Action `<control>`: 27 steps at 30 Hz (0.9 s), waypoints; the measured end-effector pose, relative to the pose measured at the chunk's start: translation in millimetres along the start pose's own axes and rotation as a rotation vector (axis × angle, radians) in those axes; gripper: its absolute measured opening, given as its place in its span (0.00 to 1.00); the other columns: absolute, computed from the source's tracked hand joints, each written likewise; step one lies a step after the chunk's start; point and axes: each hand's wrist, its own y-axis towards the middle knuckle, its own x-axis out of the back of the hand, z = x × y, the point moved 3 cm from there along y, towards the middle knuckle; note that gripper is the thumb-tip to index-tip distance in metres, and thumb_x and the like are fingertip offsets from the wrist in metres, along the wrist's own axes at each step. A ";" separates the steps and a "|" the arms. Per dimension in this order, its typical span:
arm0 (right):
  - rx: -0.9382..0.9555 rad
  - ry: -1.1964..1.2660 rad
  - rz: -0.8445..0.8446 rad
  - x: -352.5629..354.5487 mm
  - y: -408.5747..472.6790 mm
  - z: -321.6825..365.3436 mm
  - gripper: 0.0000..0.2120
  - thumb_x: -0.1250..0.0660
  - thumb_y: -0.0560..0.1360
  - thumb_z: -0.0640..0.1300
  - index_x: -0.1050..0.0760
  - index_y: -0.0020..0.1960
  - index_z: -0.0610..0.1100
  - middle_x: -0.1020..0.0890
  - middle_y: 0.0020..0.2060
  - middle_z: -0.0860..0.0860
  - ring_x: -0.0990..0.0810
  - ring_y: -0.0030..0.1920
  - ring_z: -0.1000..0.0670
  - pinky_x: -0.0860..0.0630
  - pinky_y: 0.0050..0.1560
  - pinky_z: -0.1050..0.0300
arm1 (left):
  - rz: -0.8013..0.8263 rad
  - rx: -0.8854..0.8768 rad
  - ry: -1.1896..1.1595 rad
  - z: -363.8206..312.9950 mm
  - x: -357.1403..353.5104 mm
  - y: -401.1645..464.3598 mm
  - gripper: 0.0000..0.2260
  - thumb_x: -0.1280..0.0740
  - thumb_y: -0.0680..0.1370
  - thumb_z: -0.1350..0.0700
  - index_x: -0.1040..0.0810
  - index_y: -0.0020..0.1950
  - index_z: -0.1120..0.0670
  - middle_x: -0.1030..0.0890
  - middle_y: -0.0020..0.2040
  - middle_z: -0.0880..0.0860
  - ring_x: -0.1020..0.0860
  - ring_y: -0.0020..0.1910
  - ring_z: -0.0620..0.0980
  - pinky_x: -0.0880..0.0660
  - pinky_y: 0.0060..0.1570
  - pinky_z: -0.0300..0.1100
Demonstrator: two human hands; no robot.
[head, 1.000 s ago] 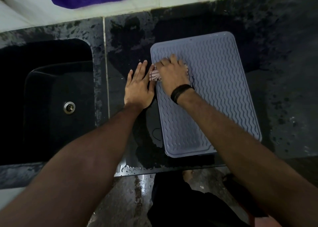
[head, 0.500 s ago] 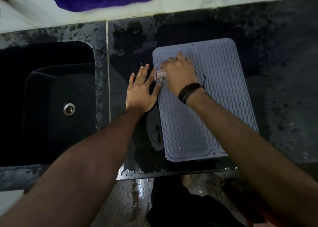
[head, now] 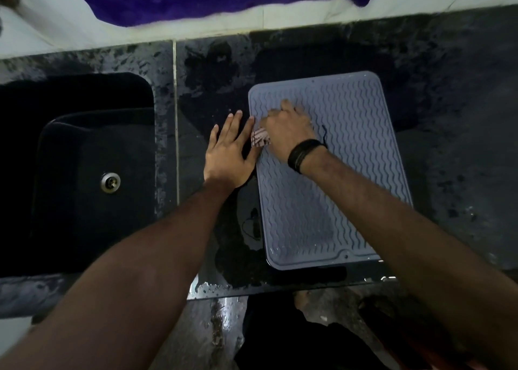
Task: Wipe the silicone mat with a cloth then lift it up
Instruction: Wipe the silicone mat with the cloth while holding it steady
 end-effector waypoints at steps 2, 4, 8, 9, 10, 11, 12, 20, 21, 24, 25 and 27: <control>0.003 0.019 0.009 7.7 8.2 -1.2 0.13 0.36 0.75 0.48 0.22 0.58 0.45 0.21 0.55 0.46 0.31 0.62 0.42 0.31 0.58 0.46 | 0.004 0.006 0.000 1.8 -1.0 0.9 0.31 0.51 0.83 0.34 0.42 0.83 0.47 0.46 0.84 0.51 0.51 0.83 0.49 0.52 0.81 0.55; -0.024 0.025 -0.049 17.0 24.9 -2.5 0.13 0.36 0.75 0.44 0.23 0.59 0.45 0.21 0.56 0.45 0.32 0.64 0.42 0.31 0.58 0.45 | 0.011 0.012 -0.001 2.3 -1.6 2.0 0.32 0.51 0.83 0.32 0.41 0.83 0.47 0.46 0.84 0.51 0.51 0.83 0.48 0.53 0.81 0.54; -0.004 0.017 -0.097 21.8 60.4 4.8 0.17 0.38 0.76 0.40 0.26 0.64 0.44 0.23 0.61 0.44 0.35 0.67 0.40 0.33 0.62 0.43 | -0.016 0.001 0.008 0.7 -2.0 1.3 0.31 0.48 0.84 0.34 0.42 0.83 0.46 0.44 0.84 0.50 0.49 0.83 0.49 0.52 0.81 0.54; 0.009 0.006 -0.072 18.6 65.2 5.9 0.17 0.38 0.77 0.40 0.26 0.65 0.44 0.24 0.62 0.44 0.35 0.67 0.40 0.34 0.62 0.43 | -0.019 0.001 0.005 0.8 -2.1 1.3 0.30 0.48 0.84 0.34 0.42 0.83 0.46 0.44 0.84 0.50 0.49 0.83 0.49 0.52 0.81 0.55; 0.015 -0.001 -0.054 14.7 67.9 5.1 0.17 0.38 0.77 0.40 0.26 0.65 0.44 0.25 0.63 0.44 0.35 0.67 0.40 0.34 0.62 0.43 | -0.020 0.004 0.003 1.1 -2.5 1.3 0.30 0.48 0.84 0.34 0.42 0.83 0.46 0.44 0.84 0.50 0.49 0.83 0.49 0.52 0.81 0.55; 0.014 -0.005 -0.050 10.9 68.5 2.4 0.17 0.37 0.76 0.41 0.26 0.65 0.45 0.25 0.63 0.44 0.35 0.67 0.40 0.34 0.62 0.43 | -0.018 0.006 0.001 1.3 -3.0 1.3 0.30 0.49 0.83 0.34 0.42 0.83 0.46 0.44 0.84 0.50 0.49 0.83 0.49 0.52 0.81 0.55; 0.009 -0.007 -0.057 7.8 67.6 -2.4 0.18 0.36 0.76 0.41 0.26 0.65 0.45 0.24 0.62 0.45 0.35 0.67 0.40 0.34 0.62 0.43 | -0.015 0.006 0.001 1.5 -3.7 1.5 0.31 0.50 0.83 0.34 0.43 0.83 0.45 0.45 0.84 0.50 0.50 0.83 0.49 0.52 0.81 0.55; -0.204 0.000 -0.042 -3.1 45.9 -90.5 0.18 0.33 0.73 0.43 0.24 0.63 0.44 0.22 0.58 0.41 0.32 0.64 0.37 0.33 0.60 0.42 | -0.015 -0.002 -0.013 5.0 -6.2 1.5 0.30 0.49 0.84 0.35 0.45 0.84 0.44 0.47 0.84 0.50 0.51 0.83 0.48 0.54 0.81 0.54; -0.224 -0.002 -0.038 -4.0 42.4 -98.5 0.19 0.32 0.73 0.44 0.24 0.63 0.44 0.22 0.57 0.41 0.32 0.64 0.37 0.32 0.60 0.42 | -0.015 -0.002 -0.014 5.1 -6.2 1.0 0.30 0.49 0.84 0.35 0.45 0.84 0.44 0.47 0.84 0.50 0.51 0.83 0.48 0.54 0.81 0.54; -0.266 -0.022 -0.038 -4.8 38.7 -103.5 0.19 0.32 0.73 0.44 0.24 0.62 0.42 0.23 0.57 0.40 0.33 0.64 0.37 0.33 0.60 0.42 | -0.013 0.001 -0.013 4.7 -5.7 0.2 0.30 0.50 0.84 0.35 0.45 0.84 0.44 0.47 0.84 0.50 0.51 0.83 0.48 0.54 0.81 0.54; -0.272 -0.027 -0.035 -3.9 39.6 -98.8 0.19 0.33 0.73 0.44 0.25 0.62 0.41 0.23 0.58 0.40 0.34 0.65 0.37 0.33 0.61 0.42 | -0.016 0.001 -0.012 4.3 -5.4 0.1 0.30 0.50 0.84 0.35 0.44 0.84 0.45 0.46 0.84 0.50 0.51 0.83 0.48 0.54 0.81 0.54; -0.280 -0.031 -0.033 -0.1 43.0 -82.6 0.19 0.33 0.74 0.45 0.26 0.63 0.41 0.24 0.60 0.40 0.35 0.66 0.37 0.34 0.62 0.42 | -0.019 -0.002 -0.011 3.5 -5.0 -0.2 0.30 0.50 0.83 0.34 0.44 0.84 0.45 0.46 0.84 0.50 0.51 0.83 0.48 0.54 0.81 0.54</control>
